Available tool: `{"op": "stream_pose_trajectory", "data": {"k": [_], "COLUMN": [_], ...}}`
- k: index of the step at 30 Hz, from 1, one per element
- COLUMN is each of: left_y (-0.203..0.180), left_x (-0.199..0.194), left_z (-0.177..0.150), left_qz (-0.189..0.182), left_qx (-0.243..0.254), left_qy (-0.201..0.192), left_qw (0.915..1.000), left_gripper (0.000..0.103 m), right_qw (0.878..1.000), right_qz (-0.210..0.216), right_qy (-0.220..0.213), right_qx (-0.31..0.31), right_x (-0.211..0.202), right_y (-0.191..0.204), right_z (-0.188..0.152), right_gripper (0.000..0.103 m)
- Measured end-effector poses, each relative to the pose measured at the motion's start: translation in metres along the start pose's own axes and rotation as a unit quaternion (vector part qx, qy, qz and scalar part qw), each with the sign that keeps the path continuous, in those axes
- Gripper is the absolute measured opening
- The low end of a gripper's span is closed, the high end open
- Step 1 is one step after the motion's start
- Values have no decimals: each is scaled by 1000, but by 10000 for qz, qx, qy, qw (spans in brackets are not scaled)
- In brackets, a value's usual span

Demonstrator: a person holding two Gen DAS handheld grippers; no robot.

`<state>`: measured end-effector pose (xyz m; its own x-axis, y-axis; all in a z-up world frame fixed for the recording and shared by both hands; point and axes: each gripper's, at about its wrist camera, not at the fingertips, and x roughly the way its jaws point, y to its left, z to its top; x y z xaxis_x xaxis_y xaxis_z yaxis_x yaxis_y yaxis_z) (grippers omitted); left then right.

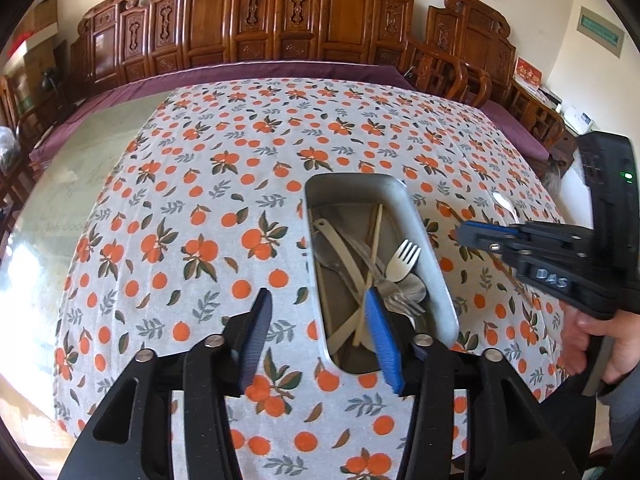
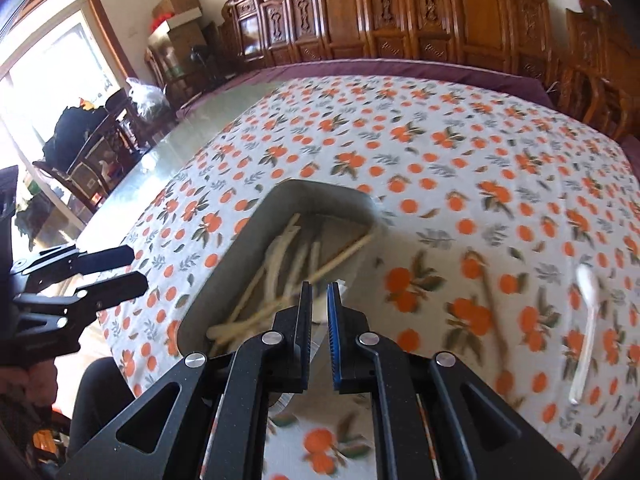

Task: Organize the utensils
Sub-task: 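Reach the right tool to the white plastic spoon and grasp it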

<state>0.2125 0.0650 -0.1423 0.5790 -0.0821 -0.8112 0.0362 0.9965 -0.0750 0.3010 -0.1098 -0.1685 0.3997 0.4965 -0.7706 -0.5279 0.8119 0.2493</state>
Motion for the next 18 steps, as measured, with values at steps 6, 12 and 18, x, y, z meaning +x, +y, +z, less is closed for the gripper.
{"op": "stream_pose_trajectory", "data": {"k": [6,12,18], "left_y": [-21,-46,-78], "left_x": [3,15,29], "left_z": [2,9,16], "left_qz": [75,-2,-78], "left_qx": [82,45,172], "left_qy": [-91,-122,-85], "left_qw": [9999,9999,9998], "left_gripper": [72,84,86], "right_qw": [9995,9979,9950], "right_qz": [-239,-548,-831], "right_qy": [-191,-254,-227], "right_qx": [78,255,503], "right_x": [-34,-55,-64], "right_y": [-41,-89,-139], "right_z": [-16,-32,-47], "right_gripper": [10,17,23]}}
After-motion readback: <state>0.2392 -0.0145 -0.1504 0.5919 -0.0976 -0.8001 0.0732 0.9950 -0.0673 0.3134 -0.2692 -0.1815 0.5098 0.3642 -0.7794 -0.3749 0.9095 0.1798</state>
